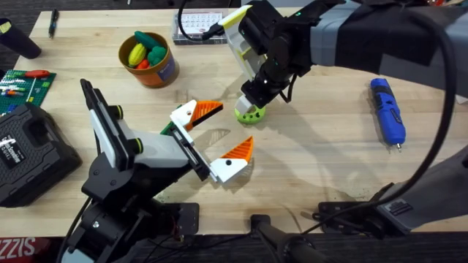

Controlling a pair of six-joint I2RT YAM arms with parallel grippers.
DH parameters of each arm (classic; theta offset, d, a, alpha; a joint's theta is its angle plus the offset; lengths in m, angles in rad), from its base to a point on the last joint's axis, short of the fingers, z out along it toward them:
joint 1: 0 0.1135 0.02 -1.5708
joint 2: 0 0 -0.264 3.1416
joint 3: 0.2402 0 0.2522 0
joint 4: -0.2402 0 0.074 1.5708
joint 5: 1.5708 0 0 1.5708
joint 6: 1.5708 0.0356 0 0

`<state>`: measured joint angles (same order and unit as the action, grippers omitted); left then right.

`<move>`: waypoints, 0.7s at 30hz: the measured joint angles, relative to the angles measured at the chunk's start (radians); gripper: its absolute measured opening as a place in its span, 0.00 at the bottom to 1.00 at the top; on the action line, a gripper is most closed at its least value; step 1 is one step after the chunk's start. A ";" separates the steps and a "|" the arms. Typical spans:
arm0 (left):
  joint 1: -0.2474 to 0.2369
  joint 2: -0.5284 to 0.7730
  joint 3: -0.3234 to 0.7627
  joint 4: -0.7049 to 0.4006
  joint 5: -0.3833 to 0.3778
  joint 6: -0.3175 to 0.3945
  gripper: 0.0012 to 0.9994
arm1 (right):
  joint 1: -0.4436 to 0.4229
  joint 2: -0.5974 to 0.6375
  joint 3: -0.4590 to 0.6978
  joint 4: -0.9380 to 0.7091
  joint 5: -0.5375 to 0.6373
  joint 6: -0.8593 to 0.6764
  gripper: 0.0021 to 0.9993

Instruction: Pick up the gripper from the table and insert it into the empty holder that is missing its gripper. Then pick up a screw, insert it into the mounting hole, and use the screwdriver to tighten it. Finally, clean up the table by picking up the vegetable and placing it into the bucket.

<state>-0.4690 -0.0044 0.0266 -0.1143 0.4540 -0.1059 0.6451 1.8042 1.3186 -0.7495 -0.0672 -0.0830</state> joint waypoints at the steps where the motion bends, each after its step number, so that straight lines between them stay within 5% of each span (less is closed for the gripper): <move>1: 0.000 0.004 0.001 0.010 -0.002 -0.001 0.99 | 0.000 0.000 0.000 -0.006 -0.001 0.000 0.48; 10: 0.000 0.004 0.001 0.011 -0.002 -0.001 0.99 | -0.006 -0.006 0.000 -0.037 -0.001 0.004 0.48; 14: 0.000 0.004 0.001 0.011 -0.002 -0.001 0.99 | 0.009 -0.181 0.000 -0.136 0.061 0.075 0.48; 15: 0.000 0.004 0.001 0.011 -0.002 -0.001 0.99 | 0.040 -0.216 -0.026 -0.129 0.142 0.161 0.48; 21: 0.000 0.004 0.001 0.011 -0.002 -0.001 0.99 | 0.118 -0.200 -0.177 0.067 0.176 0.203 0.48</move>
<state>-0.4690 -0.0002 0.0280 -0.1028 0.4522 -0.1066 0.7631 1.6046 1.1420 -0.6830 0.1090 0.1203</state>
